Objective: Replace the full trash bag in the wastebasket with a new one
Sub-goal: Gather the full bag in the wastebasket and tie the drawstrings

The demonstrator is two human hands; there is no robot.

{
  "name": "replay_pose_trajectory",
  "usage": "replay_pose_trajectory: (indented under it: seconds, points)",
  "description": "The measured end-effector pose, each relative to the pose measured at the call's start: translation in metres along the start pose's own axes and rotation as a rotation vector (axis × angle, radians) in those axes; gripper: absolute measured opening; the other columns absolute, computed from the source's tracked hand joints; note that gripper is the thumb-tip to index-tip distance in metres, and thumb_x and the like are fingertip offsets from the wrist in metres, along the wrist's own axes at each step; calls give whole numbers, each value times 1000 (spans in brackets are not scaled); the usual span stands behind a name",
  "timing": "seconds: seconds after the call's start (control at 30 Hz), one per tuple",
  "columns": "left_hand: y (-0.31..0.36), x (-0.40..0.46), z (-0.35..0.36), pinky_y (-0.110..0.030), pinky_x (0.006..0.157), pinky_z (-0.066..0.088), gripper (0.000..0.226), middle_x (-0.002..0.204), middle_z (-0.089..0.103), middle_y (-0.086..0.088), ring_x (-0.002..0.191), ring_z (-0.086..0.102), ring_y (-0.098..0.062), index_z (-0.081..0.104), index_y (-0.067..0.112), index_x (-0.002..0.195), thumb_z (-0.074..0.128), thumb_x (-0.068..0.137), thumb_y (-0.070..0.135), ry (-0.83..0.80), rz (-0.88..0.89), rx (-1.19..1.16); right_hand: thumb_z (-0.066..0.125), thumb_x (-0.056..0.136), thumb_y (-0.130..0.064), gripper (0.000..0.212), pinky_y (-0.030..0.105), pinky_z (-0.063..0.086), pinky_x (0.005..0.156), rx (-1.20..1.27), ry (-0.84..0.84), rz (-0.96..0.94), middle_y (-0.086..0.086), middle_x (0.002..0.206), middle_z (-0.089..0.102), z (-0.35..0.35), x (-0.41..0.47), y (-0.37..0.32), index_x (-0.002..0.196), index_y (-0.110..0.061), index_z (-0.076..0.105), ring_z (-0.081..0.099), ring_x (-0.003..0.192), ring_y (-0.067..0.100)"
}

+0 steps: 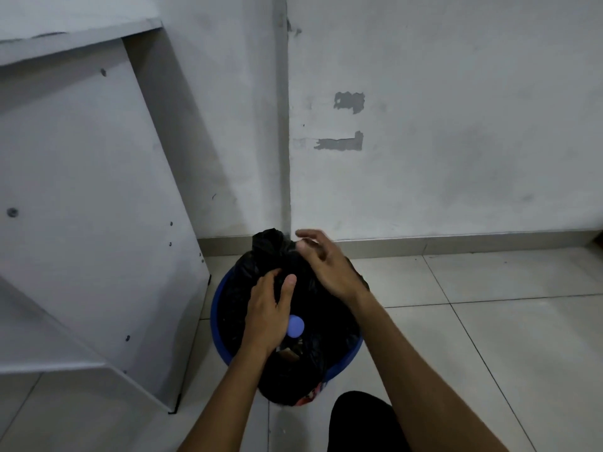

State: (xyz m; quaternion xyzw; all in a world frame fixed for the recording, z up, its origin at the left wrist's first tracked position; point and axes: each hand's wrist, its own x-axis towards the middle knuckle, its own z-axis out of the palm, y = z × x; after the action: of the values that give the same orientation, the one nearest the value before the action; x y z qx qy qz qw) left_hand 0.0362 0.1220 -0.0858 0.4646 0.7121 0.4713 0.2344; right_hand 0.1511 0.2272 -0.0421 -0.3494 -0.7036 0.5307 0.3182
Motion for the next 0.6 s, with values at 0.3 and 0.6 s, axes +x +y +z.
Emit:
replay_pose_trajectory:
  seconds: [0.3,0.6]
  points:
    - [-3,21,-9,-37,95,41,54,112,53,4,107,51,-15,51,23,112,22,93,64,295,27,11,34,93,-70,62,47,15,123,-290,-2,-43,-17,142,55,46,-31,41,140,-36,55,42,136,1]
    - [-10,101,-19,-47,115,25,72,148,45,-15,137,40,-33,37,10,144,18,98,63,1,-216,335,46,98,-54,58,22,0,118,-335,40,44,-10,157,37,50,-41,38,151,-31,39,18,143,-3]
